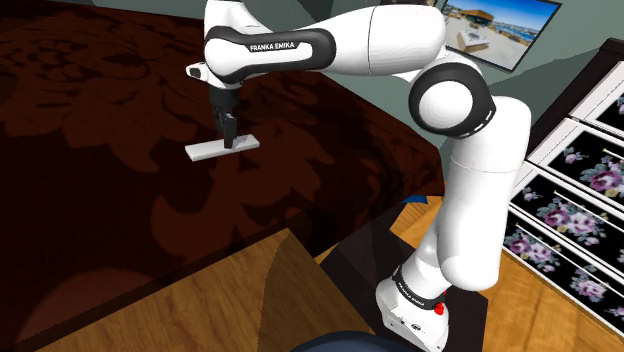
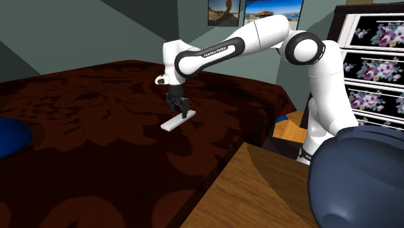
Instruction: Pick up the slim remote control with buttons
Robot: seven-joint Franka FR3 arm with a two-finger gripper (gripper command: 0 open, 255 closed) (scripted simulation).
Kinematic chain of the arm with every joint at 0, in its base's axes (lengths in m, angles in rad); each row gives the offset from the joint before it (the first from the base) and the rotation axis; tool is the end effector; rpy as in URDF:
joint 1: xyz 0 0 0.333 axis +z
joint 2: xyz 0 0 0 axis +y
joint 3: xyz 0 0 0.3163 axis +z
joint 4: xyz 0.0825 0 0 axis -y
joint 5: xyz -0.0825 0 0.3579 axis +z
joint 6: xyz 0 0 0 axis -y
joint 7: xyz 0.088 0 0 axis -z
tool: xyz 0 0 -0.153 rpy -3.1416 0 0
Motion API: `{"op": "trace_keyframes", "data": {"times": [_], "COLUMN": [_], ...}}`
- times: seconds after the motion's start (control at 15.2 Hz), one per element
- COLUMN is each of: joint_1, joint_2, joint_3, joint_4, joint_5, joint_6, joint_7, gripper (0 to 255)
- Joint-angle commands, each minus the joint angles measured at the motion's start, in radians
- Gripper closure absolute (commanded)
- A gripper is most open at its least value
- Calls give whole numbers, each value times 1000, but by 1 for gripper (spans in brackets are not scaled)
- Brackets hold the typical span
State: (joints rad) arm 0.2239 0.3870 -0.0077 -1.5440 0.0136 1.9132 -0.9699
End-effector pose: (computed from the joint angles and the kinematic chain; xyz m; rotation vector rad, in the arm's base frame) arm 0.6296 0.1404 0.3913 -2.5957 -1.7416 0.0202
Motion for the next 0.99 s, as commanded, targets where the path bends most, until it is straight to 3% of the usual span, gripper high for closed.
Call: {"op": "trace_keyframes", "data": {"times": [0.0,0.33,0.4,0.92], "joint_1": [0,0,-1,0], "joint_2": [7,19,17,19], "joint_3": [1,1,1,1], "joint_4": [-17,-47,-49,-49], "joint_5": [0,1,1,1], "joint_6": [24,66,66,68], "joint_7": [-3,-4,-4,-4], "gripper": [0,0,255,255]}}
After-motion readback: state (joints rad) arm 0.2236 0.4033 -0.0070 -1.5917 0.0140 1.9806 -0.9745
